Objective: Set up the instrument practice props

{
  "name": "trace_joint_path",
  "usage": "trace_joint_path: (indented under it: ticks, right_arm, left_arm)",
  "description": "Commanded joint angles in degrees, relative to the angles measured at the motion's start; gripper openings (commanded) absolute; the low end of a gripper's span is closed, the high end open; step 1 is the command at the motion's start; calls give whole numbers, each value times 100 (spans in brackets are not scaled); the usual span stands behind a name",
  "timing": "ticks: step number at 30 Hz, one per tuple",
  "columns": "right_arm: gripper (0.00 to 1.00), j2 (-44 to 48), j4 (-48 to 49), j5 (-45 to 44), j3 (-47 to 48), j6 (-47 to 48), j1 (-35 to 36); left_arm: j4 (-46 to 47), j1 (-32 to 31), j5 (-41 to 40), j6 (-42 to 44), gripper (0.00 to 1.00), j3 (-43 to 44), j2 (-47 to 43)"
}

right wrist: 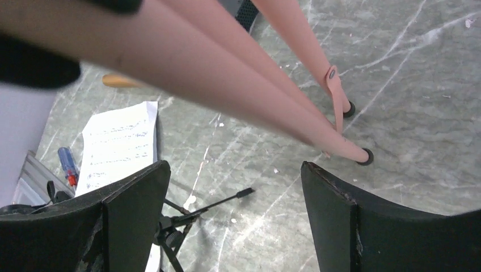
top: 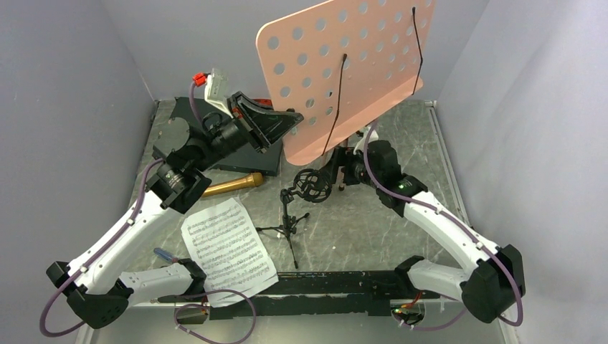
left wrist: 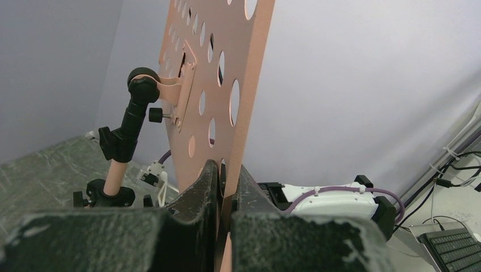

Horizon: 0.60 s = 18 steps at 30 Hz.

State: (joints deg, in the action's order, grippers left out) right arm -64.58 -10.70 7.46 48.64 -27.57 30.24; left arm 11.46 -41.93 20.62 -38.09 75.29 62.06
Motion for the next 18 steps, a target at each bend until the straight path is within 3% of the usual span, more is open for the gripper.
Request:
trace_joint_path:
  ticks: [1,9,13,18]
  right_arm:
    - [91,471,-106,-230,-185,220,-9]
    - [92,910,-593,-1240,-282,713,-9]
    - [86,1013,-569,-1489,-289,964,-16]
    - [75,1049,-228,-1200,-342,1249,-33]
  left_arm:
    - [-389,-236,565,-1240,3,209,92]
    - [-373,-234,699,-1261,3,233,189]
    - [-391,-236,697,-1254,3,236,196]
    - [-485,-236,535,-1258,3,225,154]
